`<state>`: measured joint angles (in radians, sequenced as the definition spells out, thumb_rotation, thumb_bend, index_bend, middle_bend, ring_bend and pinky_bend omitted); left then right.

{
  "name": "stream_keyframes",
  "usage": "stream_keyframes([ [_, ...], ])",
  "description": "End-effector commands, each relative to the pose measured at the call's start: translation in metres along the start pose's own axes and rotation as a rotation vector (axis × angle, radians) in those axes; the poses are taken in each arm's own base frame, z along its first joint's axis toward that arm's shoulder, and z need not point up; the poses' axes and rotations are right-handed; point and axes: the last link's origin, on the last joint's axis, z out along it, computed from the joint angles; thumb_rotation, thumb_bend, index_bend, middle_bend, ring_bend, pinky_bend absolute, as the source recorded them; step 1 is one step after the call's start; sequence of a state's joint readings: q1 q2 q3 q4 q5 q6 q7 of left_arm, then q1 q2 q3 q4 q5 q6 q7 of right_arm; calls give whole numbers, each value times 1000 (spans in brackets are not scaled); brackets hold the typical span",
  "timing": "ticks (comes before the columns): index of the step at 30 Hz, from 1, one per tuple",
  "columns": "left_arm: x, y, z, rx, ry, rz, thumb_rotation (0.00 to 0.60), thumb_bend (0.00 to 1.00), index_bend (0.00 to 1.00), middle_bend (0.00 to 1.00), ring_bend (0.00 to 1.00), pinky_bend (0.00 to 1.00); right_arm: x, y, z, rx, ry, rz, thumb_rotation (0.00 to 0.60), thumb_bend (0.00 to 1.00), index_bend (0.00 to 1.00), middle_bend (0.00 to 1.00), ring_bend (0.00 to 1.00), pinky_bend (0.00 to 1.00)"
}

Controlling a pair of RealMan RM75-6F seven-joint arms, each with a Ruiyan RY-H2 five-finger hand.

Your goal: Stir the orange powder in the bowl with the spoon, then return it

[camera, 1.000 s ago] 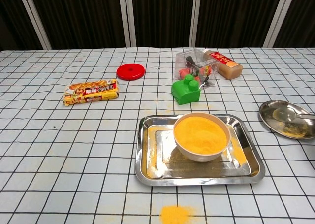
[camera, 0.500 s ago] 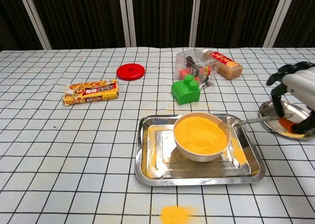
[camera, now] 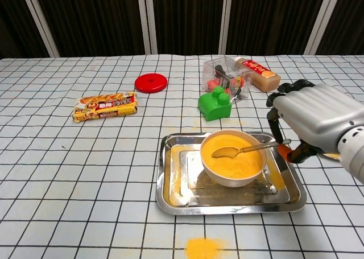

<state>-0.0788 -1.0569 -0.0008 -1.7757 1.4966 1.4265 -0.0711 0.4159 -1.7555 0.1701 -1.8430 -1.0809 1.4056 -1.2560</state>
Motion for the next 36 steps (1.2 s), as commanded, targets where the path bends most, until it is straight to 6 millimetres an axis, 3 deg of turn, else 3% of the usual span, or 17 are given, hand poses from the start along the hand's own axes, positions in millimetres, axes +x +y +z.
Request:
stream_keyframes([
  [1,0,0,0,2,-3,-2,600,0,4,0,0,0,0,0,0,-4,-1,-3,600,468,620,185,0,0],
  [6,0,0,0,4,-5,-2,600,0,4,0,0,0,1,2,-2,-11,-13,-12,600,468,454,176,0,0],
  [13,-1,0,0,10,-8,-4,600,0,4,0,0,0,1,5,-6,-8,-22,-37,600,468,361,155,0,0],
  [25,0,0,1,12,-12,-10,600,0,5,0,0,0,2,6,-13,5,-23,-42,600,468,360,151,0,0],
  [30,0,1,0,12,-11,-10,600,0,5,0,0,0,0,8,-13,17,-9,-39,600,469,438,151,0,0],
  [36,0,0,1,14,-13,-10,600,0,5,0,0,0,-2,4,-10,39,6,-17,600,468,442,151,0,0],
])
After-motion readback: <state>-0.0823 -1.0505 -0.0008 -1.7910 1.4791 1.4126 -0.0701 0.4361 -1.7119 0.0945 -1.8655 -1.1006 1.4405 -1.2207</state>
